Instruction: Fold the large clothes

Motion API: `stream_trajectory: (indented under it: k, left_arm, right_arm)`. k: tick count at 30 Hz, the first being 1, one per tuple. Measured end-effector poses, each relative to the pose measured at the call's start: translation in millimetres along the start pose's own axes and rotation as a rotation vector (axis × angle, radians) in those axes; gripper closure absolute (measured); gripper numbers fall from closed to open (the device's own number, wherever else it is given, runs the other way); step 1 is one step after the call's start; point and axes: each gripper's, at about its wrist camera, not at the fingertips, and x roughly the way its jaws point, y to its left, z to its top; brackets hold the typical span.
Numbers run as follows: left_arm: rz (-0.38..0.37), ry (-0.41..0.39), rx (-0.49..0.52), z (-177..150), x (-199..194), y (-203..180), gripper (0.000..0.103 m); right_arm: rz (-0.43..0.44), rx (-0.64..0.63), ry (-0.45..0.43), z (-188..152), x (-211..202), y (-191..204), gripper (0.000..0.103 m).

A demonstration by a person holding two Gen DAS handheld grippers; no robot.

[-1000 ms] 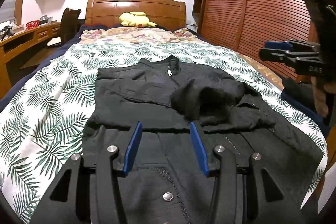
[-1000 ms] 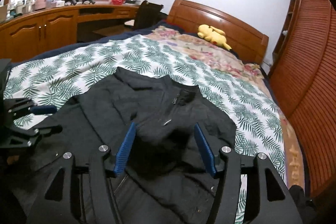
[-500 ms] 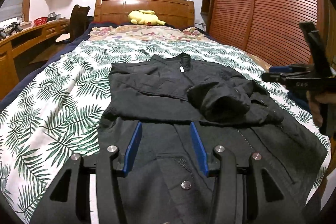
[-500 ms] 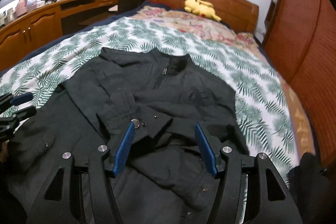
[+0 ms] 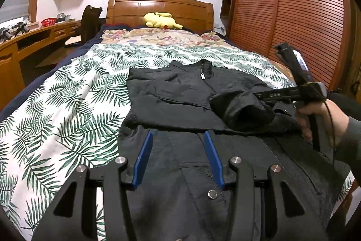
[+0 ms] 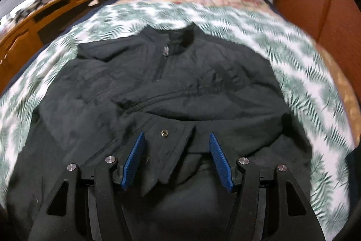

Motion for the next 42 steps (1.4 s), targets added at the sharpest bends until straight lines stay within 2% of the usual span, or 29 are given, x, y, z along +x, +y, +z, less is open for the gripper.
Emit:
stream_trajectory:
  k: [6, 7, 8, 9, 10, 11, 14, 20, 27, 32, 36, 42]
  left_arm:
    - [0.006, -0.005, -0.003, -1, -3, 5, 0.056]
    - [0.006, -0.006, -0.005, -1, -3, 5, 0.056]
    - [0.007, -0.008, -0.006, -1, -4, 6, 0.056]
    - [0.006, -0.009, -0.007, -1, -4, 7, 0.056]
    - [0.006, -0.01, -0.008, 0, -4, 7, 0.056]
    - [0.006, -0.011, -0.007, 0, -4, 7, 0.056]
    - [0.008, -0.009, -0.002, -2, -3, 6, 0.056]
    - [0.019, -0.004, 0.001, -4, -4, 7, 0.056]
    - [0.027, -0.007, -0.003, -5, -6, 10, 0.056]
    - [0.033, -0.01, -0.008, -7, -10, 14, 0.056]
    - [0.033, -0.014, -0.013, -7, -11, 16, 0.056]
    - [0.033, -0.011, -0.007, -8, -11, 16, 0.056]
  right_arm:
    - [0.011, 0.062, 0.093, 2, 26, -6, 0.043]
    - [0.01, 0.06, 0.097, 1, 27, -6, 0.048]
    - [0.012, 0.051, 0.091, -1, 25, -5, 0.062]
    - [0.028, 0.039, 0.087, -2, 24, -4, 0.071]
    - [0.046, 0.029, 0.09, -3, 23, -2, 0.086]
    - [0.053, 0.011, 0.098, -5, 22, 1, 0.095]
    - [0.08, -0.062, 0.099, -13, 14, 14, 0.102]
    - [0.168, -0.125, 0.058, -33, -18, 34, 0.103]
    - [0.273, -0.232, 0.032, -55, -52, 84, 0.103]
    - [0.34, -0.23, 0.019, -71, -72, 100, 0.103]
    - [0.356, -0.243, 0.023, -84, -84, 107, 0.103]
    - [0.293, -0.273, 0.007, -97, -97, 110, 0.103]
